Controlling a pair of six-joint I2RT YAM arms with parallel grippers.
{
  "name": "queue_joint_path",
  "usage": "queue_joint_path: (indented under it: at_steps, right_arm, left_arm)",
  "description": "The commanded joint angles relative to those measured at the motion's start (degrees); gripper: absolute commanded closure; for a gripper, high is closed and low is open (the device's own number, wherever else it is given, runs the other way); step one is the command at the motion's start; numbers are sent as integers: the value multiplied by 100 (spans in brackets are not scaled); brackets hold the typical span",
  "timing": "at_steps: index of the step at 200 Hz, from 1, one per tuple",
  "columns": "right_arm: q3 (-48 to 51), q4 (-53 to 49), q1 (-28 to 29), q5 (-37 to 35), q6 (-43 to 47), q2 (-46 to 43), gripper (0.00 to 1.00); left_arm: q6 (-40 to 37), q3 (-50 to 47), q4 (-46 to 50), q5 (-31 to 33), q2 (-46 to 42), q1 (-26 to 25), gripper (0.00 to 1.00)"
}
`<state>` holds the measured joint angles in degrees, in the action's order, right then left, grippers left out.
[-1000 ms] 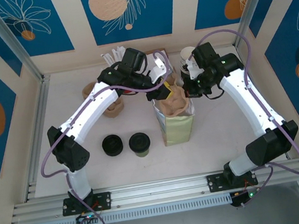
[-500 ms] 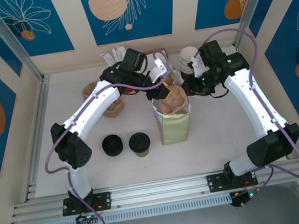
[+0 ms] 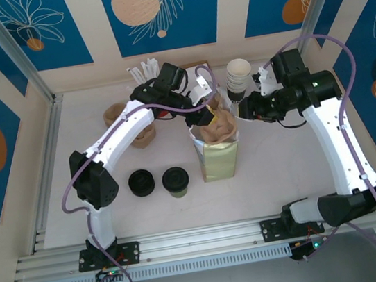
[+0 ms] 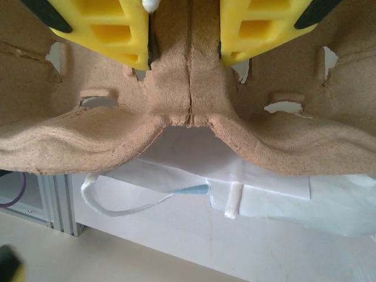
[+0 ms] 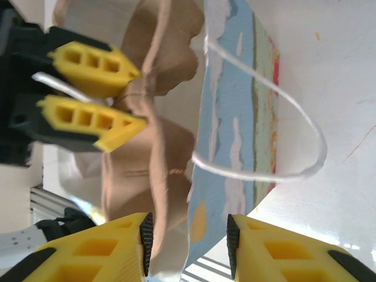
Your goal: Pack the takeout coffee
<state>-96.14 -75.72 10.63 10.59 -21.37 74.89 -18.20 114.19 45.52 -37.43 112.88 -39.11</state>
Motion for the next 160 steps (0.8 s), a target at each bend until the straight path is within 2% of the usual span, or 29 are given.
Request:
queue_joint_path:
  at_steps: [1, 31, 82, 160]
  right_arm:
    - [247, -42, 14, 437, -264, -269, 59]
    - [724, 191, 165, 560, -500, -503, 59]
    - [1439, 379, 446, -22, -1127, -675, 60]
    - [1774, 629, 823, -31, -1493, -669, 60]
  left_arm:
    - [-154, 193, 89, -82, 145, 96, 77]
    - [-125, 236, 106, -128, 249, 109, 77]
    - [27, 244, -17, -221, 328, 117, 77]
    - [132, 232, -89, -239, 284, 127, 78]
